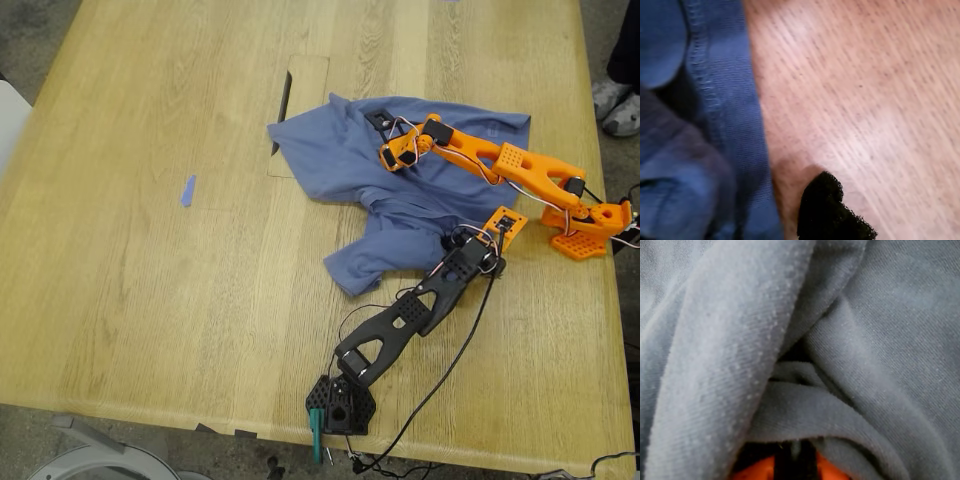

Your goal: Fold a T-shirt

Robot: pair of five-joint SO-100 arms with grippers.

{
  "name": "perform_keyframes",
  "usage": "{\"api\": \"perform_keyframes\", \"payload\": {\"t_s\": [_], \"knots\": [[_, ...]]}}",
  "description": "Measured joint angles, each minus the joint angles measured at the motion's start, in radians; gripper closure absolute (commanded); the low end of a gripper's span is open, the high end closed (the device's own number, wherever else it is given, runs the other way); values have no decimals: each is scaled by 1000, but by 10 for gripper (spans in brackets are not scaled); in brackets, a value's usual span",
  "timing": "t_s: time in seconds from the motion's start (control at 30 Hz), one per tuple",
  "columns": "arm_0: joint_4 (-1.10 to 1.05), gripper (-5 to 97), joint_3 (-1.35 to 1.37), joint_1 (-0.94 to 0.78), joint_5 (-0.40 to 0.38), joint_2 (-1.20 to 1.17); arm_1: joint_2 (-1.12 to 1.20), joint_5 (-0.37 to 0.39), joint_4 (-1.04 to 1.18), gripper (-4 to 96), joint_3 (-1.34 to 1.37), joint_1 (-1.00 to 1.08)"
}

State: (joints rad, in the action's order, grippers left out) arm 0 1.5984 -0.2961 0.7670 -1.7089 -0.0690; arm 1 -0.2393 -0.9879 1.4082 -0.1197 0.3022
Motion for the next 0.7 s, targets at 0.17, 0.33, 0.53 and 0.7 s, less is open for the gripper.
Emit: {"api": "perform_keyframes", "payload": {"t_s": [0.17, 0.33, 0.53, 0.7], "knots": [[-11, 597, -2, -29, 60, 23, -11, 0, 2, 916, 0, 0], [-29, 719, -2, -60, 95, 23, -14, 0, 3, 916, 0, 0], [-29, 891, -2, -120, 103, 23, -21, 0, 6, 916, 0, 0], [-35, 918, -2, -167, 104, 23, -43, 0, 29, 916, 2, 5]]}}
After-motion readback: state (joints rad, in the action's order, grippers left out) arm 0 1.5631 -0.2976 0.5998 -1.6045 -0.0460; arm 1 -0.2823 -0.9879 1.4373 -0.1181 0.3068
